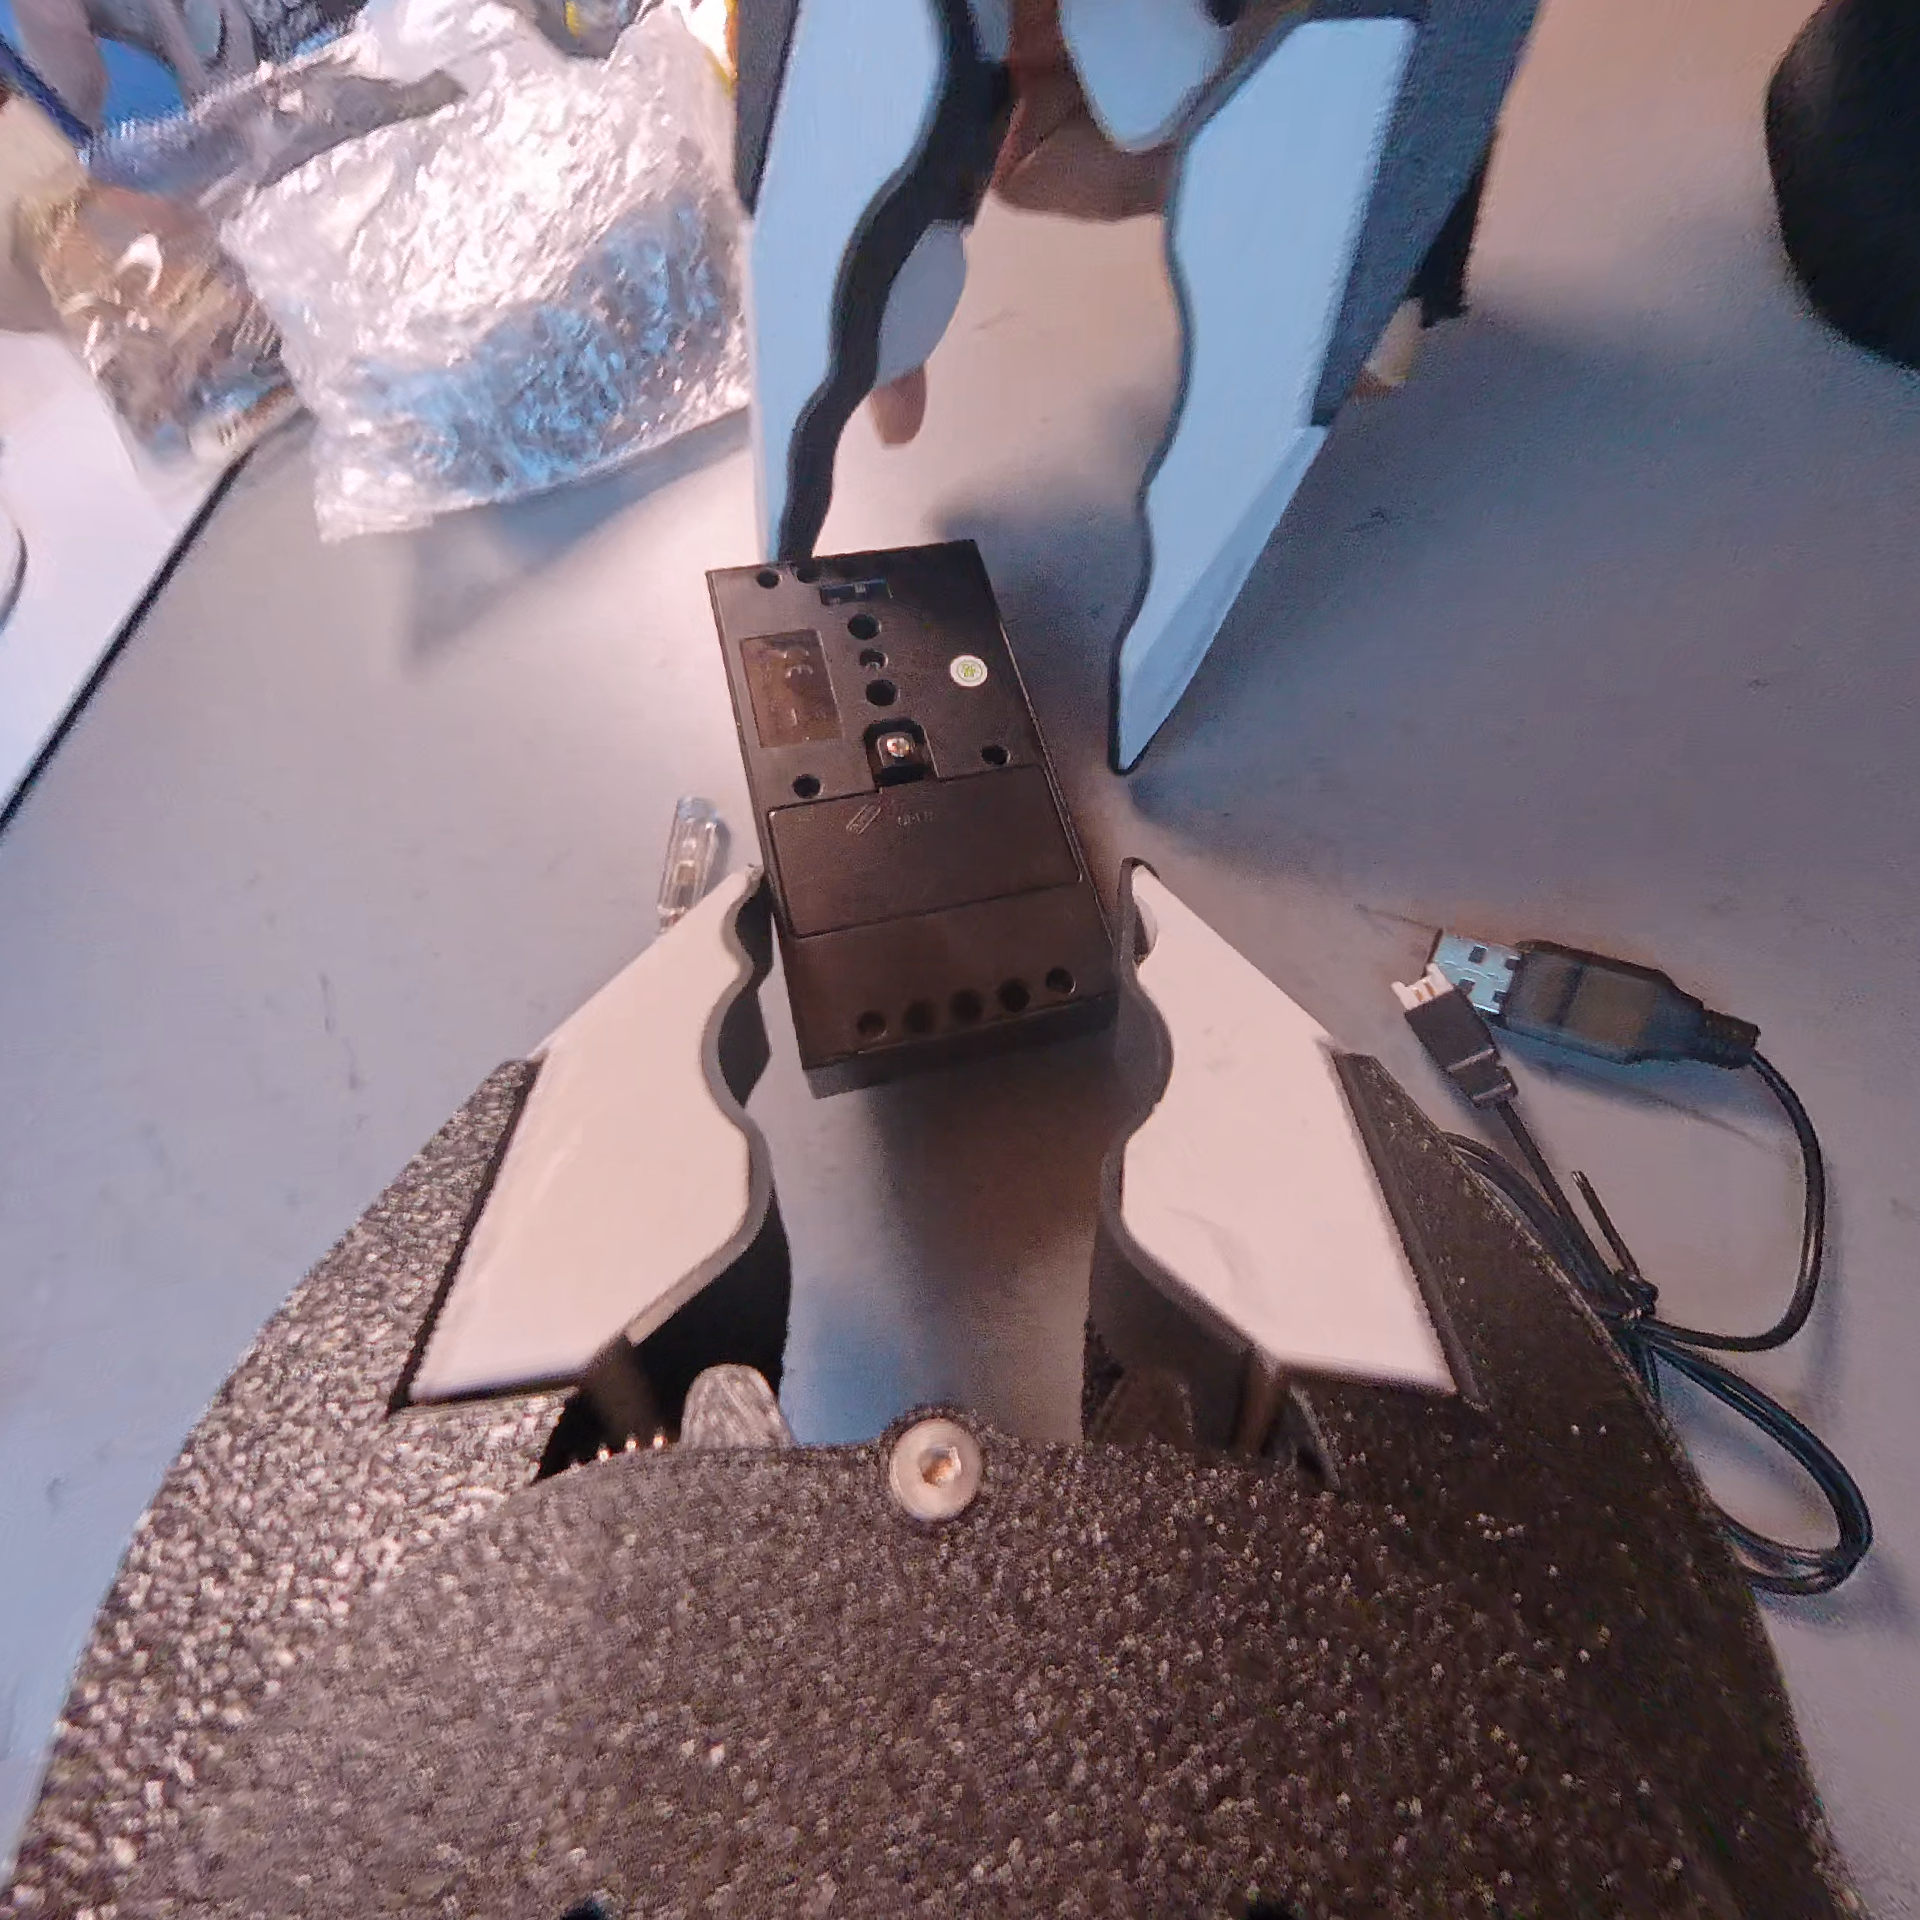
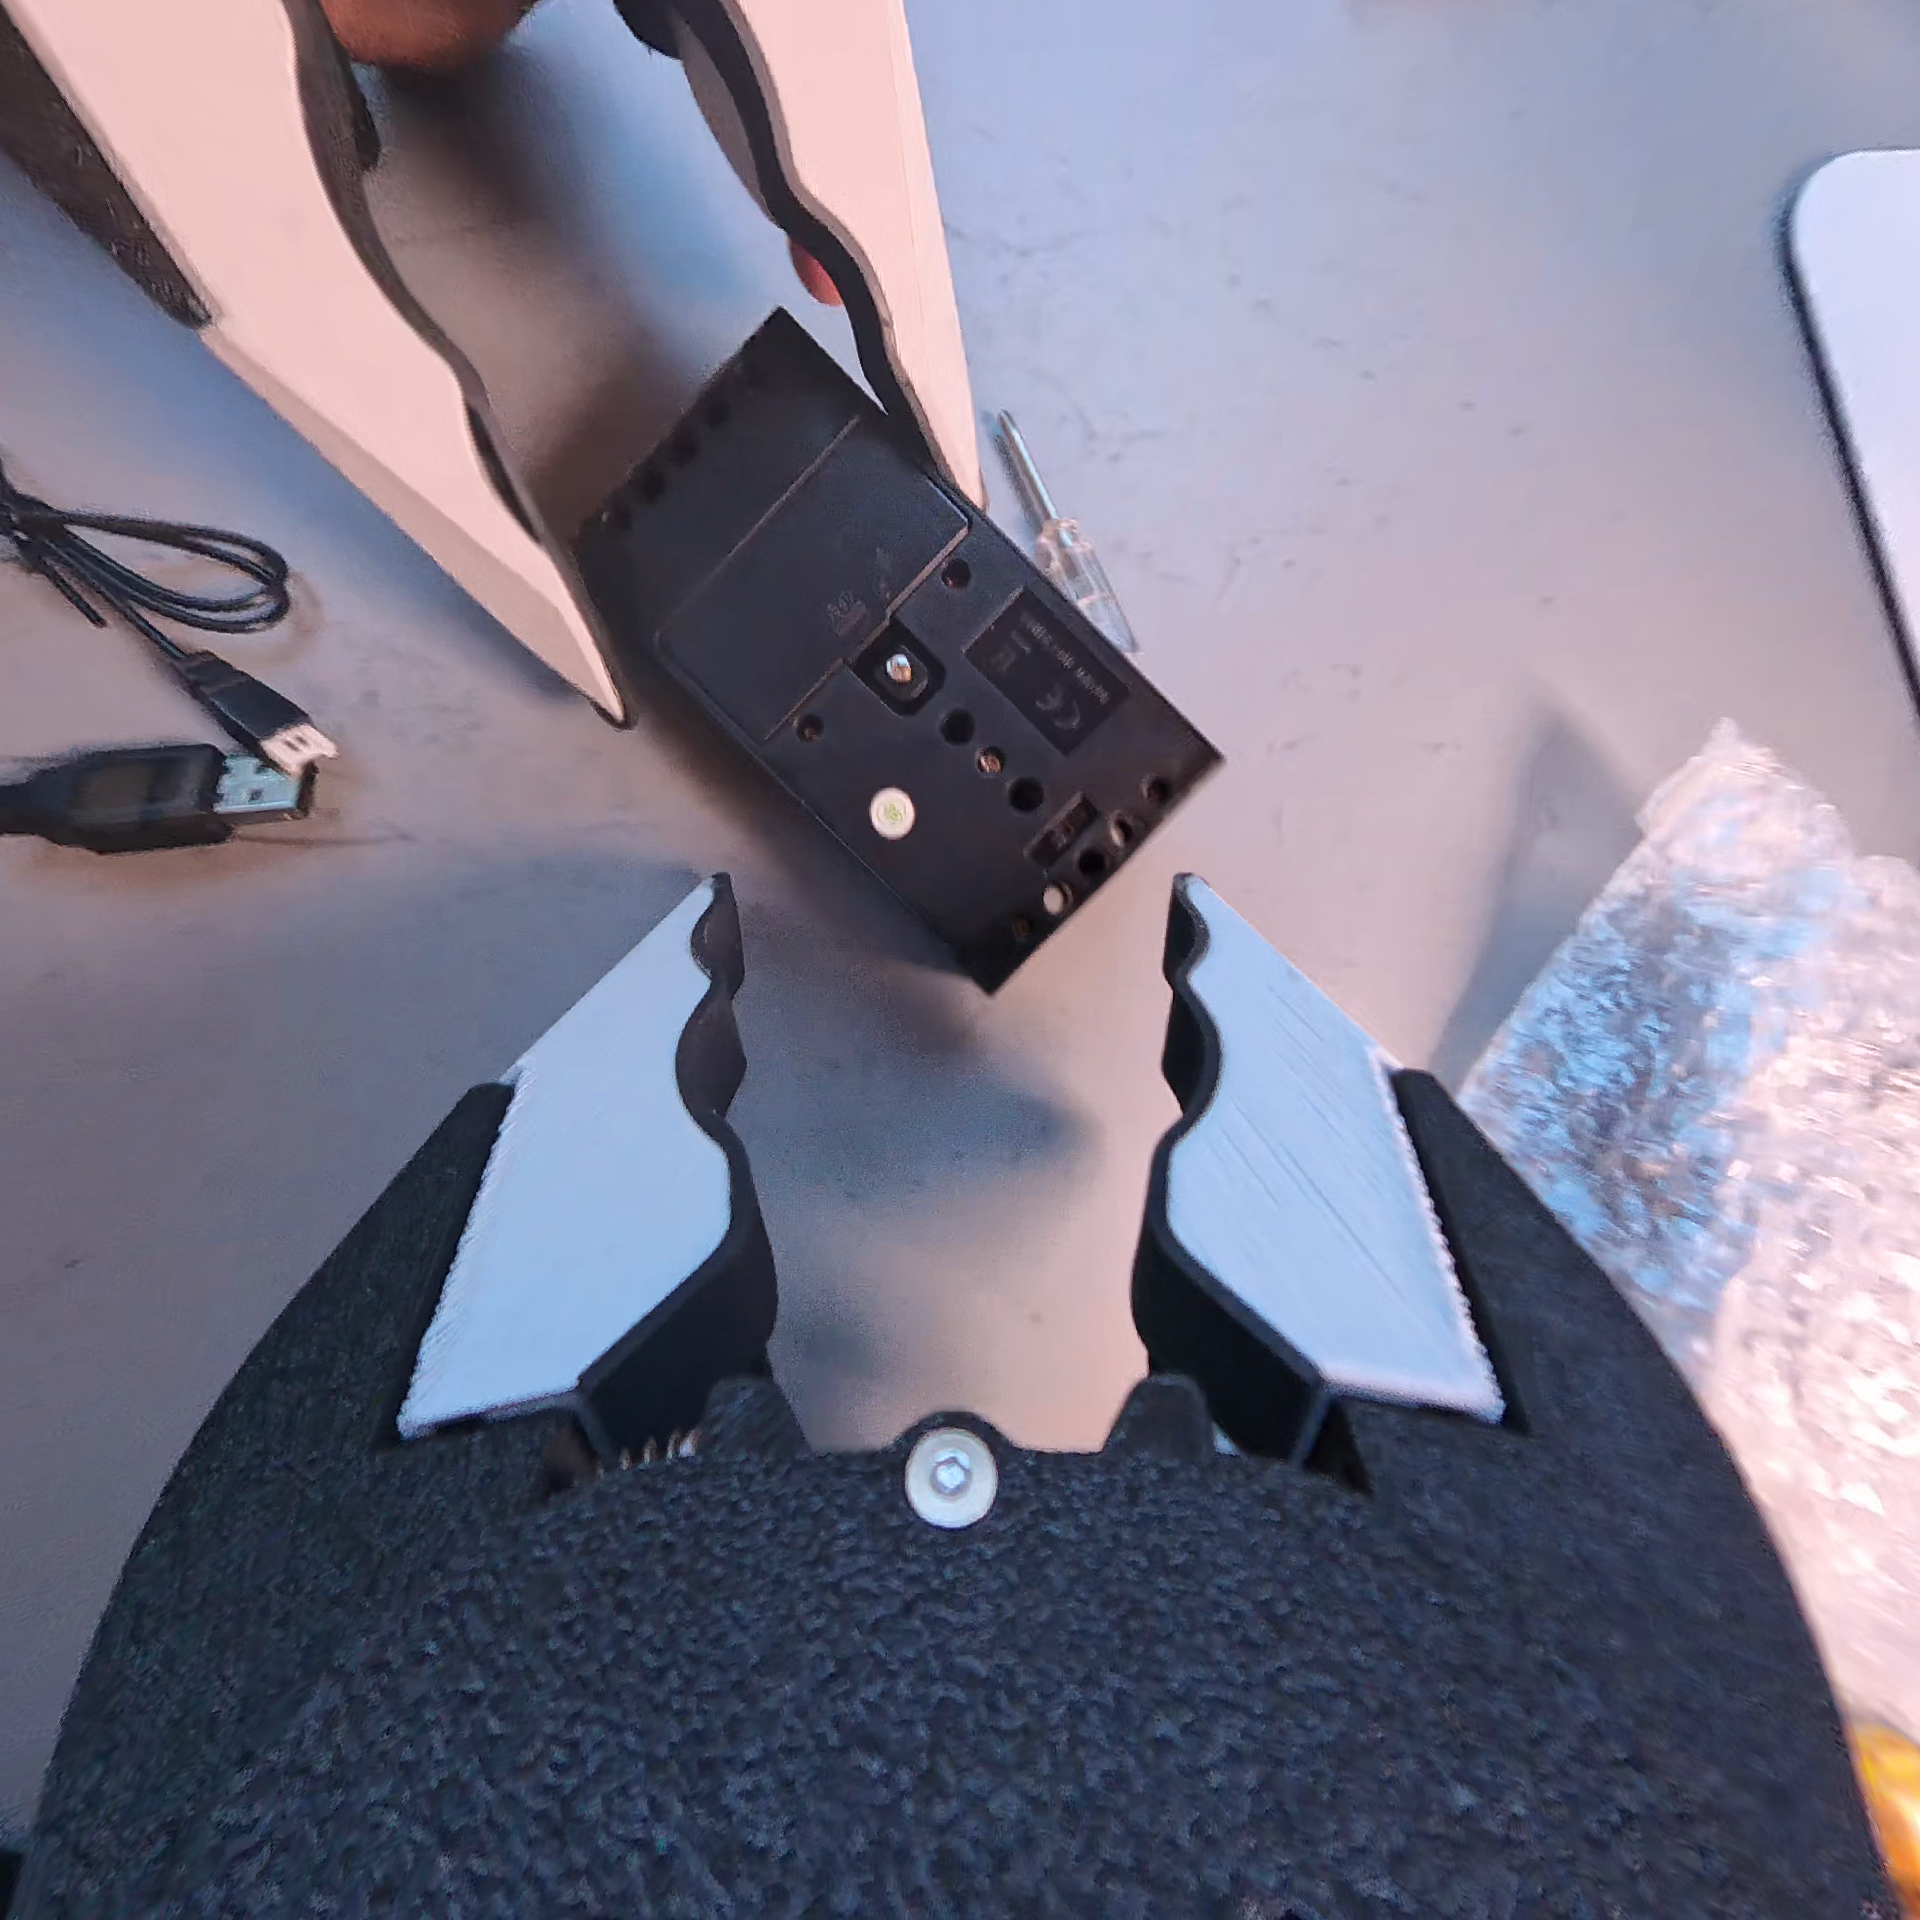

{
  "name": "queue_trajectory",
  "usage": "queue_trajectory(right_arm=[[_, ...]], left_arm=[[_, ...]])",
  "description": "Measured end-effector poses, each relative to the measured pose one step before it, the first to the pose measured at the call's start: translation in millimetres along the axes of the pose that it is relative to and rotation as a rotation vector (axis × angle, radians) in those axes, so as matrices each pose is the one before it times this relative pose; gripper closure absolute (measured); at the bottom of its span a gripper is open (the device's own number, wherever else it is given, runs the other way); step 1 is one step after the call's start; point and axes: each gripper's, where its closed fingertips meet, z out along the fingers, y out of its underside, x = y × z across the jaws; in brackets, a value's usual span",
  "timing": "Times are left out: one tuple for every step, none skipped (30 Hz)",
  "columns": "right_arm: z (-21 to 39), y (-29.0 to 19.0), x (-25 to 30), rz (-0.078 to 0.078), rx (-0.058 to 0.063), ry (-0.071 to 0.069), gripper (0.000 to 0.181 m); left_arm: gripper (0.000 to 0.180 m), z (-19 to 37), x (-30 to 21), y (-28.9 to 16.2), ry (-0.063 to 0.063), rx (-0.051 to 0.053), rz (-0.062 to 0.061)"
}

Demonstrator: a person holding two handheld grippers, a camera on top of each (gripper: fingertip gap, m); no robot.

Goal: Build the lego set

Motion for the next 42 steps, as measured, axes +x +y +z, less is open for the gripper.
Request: queue_trajectory(right_arm=[[3.15,-3.07,-4.26,0.0279,0.0235,-0.0289,0.1],[1.53,-3.1,-1.75,0.038,0.0272,-0.0274,0.098],[-0.14,-2.21,1.61,0.035,0.0266,-0.0205,0.099],[-1.22,-2.37,0.09,0.0438,0.0312,-0.0404,0.099],[-0.35,1.25,-0.81,0.049,0.0075,-0.0498,0.102],[0.35,1.14,1.26,0.0305,0.003,-0.03,0.103],[-0.84,-2.36,-1.4,-0.0036,0.0179,-0.0293,0.11],[-0.96,-2.31,0.74,0.0027,0.0142,-0.0106,0.115],[-1.5,-1.96,0.81,0.0059,0.0137,-0.0152,0.121],[-2.01,-0.69,-0.16,-0.0007,0.0128,-0.0238,0.126],[-2.47,0.14,-0.61,-0.0152,0.0131,-0.023,0.13],[-3.1,-0.46,-0.97,-0.0271,0.0139,-0.0152,0.135],[-4.18,-2.1,-0.66,-0.0346,0.0114,-0.0016,0.143],[-4.97,-3.26,-2.74,-0.0465,0.0028,-0.0041,0.152],[-4.51,-3.86,-2.13,-0.0466,-0.0102,0.0039,0.156],[-3.81,-2.55,-1.49,-0.0482,-0.0338,0.0082,0.157],[-3.1,-1.63,-1.64,-0.0611,-0.0487,0.0077,0.157],[-2.65,-3.5,-2.15,-0.0532,-0.0384,-0.0028,0.157],[-2.69,-6.27,-3.59,-0.0348,-0.017,-0.0236,0.157],[-2.34,-6.08,-2.55,-0.0237,-0.0155,-0.0245,0.157],[-2.19,-4.2,-0.25,-0.0285,-0.0271,-0.0092,0.157],[-2.64,-4.21,0.56,-0.034,-0.027,-0.0008,0.157],[-3.12,-5.18,-0.04,-0.0285,-0.0211,-0.003,0.157],[-3.65,-5.65,0.24,-0.0283,-0.0175,0.0013,0.158],[-4.2,-5.07,4.07,-0.0265,-0.0152,0.0278,0.158],[-4.3,-2.9,7.39,-0.0237,-0.0146,0.0509,0.157],[-4.92,-3.64,13.47,-0.0083,0.0071,0.0914,0.155],[-5.4,-6.8,16.28,0.0046,0.0419,0.1143,0.154],[-6.73,-10.15,17.08,0.0184,0.0715,0.1292,0.158],[-7.33,-10.1,14.69,0.0143,0.0711,0.1274,0.153],[-6.46,-8.14,7.04,-0.0001,0.053,0.0987,0.147],[-4.12,-7.67,-4.12,-0.0013,0.0493,0.0499,0.146],[-0.43,-6.1,-11.63,0.0078,0.0411,0.0216,0.146],[3.29,-0.72,-12.81,-0.0028,0.0143,0.0266,0.144],[5.53,5.45,-10.44,-0.0211,-0.0221,0.0408,0.139],[5.79,7.28,-8.83,-0.0275,-0.0349,0.0407,0.133],[5.06,4.13,-5.07,-0.0128,-0.0164,0.0481,0.13],[4.21,1.07,-4.87,0.0015,0.0038,0.0294,0.13],[4.18,1.73,-1.84,0.009,-0.0012,0.026,0.127],[4.03,2.01,-0.24,-0.0007,-0.0031,0.0165,0.125],[4.01,2.49,-0.44,-0.0012,-0.0074,0.0011,0.121],[3.18,0.15,-1.46,0.0092,0.005,-0.0146,0.119]], left_arm=[[0.114,0.16,3.51,-2.02,-0.0019,0.0102,0.0412],[0.115,-0.12,1.92,-1.75,-0.0154,0.0095,0.0408],[0.115,-0.43,0.65,-1.29,-0.0221,0.01,0.0484],[0.115,-0.75,0.3,-0.96,-0.0244,0.0061,0.0535],[0.116,-0.83,-0.4,-0.51,-0.0297,-0.0009,0.0495],[0.116,-0.6,-0.67,-0.35,-0.0305,-0.0023,0.0493],[0.116,-0.56,-0.32,-0.7,-0.0269,0.002,0.0514],[0.115,-0.61,-0.38,-0.24,-0.0236,0.0047,0.0456],[0.115,-0.65,-0.01,-0.14,-0.0164,0.0072,0.0337],[0.116,-0.84,0.41,-0.82,-0.0039,0.0121,0.0192],[0.12,-1.66,-0.05,-3.17,0.0084,0.0269,-0.0054],[0.12,-2.92,0.47,-6.5,0.0333,0.0471,-0.0406],[0.115,-3.29,0.99,-6.79,0.054,0.0495,-0.0767],[0.107,-2.85,-0.85,-4.77,0.0539,0.0371,-0.096],[0.107,-3.45,-1.93,-4.44,0.0551,0.0372,-0.0945],[0.111,-4.07,-0.93,-5.77,0.0676,0.0406,-0.0923],[0.112,-3.15,-0.98,-4.94,0.0668,0.029,-0.0958],[0.112,-0.9,-3.29,0.35,0.05,-0.0099,-0.0872],[0.111,0.45,-4.95,5.08,0.0315,-0.0439,-0.0539],[0.114,0.57,-5.05,4.1,0.0122,-0.0346,-0.0108],[0.123,0.46,-2.97,1.76,0.0033,-0.0172,0.0094],[0.133,1.02,1.52,0.7,0.0177,-0.015,0.0078],[0.148,1.31,3.97,-0.79,0.0228,-0.0082,0.0069],[0.149,1.13,-0.29,-2.78,-0.012,0.0059,0.0076],[0.15,-0.46,-5.09,-4.47,-0.0391,0.0226,-0.0014],[0.15,-2.94,-6.34,-6.06,-0.0355,0.04,-0.0239],[0.151,-5.14,-6.64,-7.49,-0.0215,0.0574,-0.0542],[0.151,-6.42,-6.41,-8.88,-0.0067,0.0718,-0.08],[0.152,-6.79,-6.41,-8.8,-0.0021,0.0718,-0.0848],[0.153,-6.47,-6.66,-7.93,-0.0096,0.0661,-0.0747],[0.153,-5.62,-5.19,-7.03,-0.0073,0.0596,-0.0686],[0.153,-4.24,-2.39,-6.25,0.0018,0.0516,-0.0642],[0.153,-2.82,-0.74,-4.76,0.0029,0.0427,-0.0552],[0.153,-1.38,-0.12,-3.4,-0.0012,0.0353,-0.0433],[0.153,0.02,0.26,-1.99,-0.0018,0.0297,-0.0357],[0.153,1.12,0.63,-0.78,0.0003,0.024,-0.0357],[0.153,1.87,0.23,-0.01,0.0004,0.0208,-0.0393],[0.153,1.99,0.14,0.43,0.0033,0.0189,-0.0421],[0.153,1.75,0.81,1.11,0.0083,0.0125,-0.0384],[0.153,1.22,0.92,1.56,0.0071,0.0076,-0.0284],[0.153,0.38,-0.21,1.03,-0.0008,0.0081,-0.0188],[0.153,-0.26,-1.43,1.06,-0.0054,0.0014,-0.0123]])
